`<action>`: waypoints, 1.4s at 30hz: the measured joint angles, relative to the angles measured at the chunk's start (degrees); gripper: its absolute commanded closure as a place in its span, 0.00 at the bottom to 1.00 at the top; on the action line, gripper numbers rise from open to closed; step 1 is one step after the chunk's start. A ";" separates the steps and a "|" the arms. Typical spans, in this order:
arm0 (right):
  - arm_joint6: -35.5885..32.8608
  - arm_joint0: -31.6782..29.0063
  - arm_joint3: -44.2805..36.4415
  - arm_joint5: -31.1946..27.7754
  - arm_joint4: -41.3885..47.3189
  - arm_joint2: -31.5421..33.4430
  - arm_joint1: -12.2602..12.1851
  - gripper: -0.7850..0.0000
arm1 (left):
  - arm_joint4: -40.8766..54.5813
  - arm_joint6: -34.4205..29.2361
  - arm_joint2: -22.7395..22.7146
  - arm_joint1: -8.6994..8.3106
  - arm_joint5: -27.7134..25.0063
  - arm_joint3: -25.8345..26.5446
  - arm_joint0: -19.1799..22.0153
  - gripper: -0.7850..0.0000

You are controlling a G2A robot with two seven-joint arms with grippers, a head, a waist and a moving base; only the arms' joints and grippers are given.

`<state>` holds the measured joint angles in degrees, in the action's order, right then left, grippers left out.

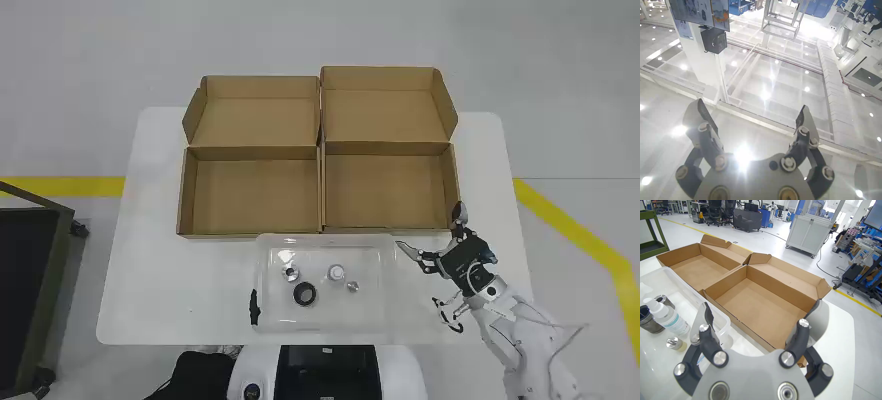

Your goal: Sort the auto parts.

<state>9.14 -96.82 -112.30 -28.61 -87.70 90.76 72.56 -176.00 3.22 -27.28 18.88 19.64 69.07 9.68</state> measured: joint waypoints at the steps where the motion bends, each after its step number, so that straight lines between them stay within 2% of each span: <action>1: 0.00 0.00 0.00 0.00 0.00 0.00 0.00 0.00 | 0.00 0.00 0.00 0.00 0.00 0.00 0.00 0.00; 25: -0.32 0.29 -0.26 -0.21 0.11 -0.50 -0.03 0.00 | 0.00 0.00 0.00 0.00 0.00 0.00 0.00 0.00; 42: -7.48 7.79 -3.40 -13.38 -0.15 -10.77 -0.86 0.00 | 0.00 0.00 0.00 0.00 0.00 0.00 0.00 0.00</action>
<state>1.66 -89.04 -115.70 -41.99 -87.85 79.99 71.70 -176.00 3.22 -27.28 18.88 19.64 69.07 9.68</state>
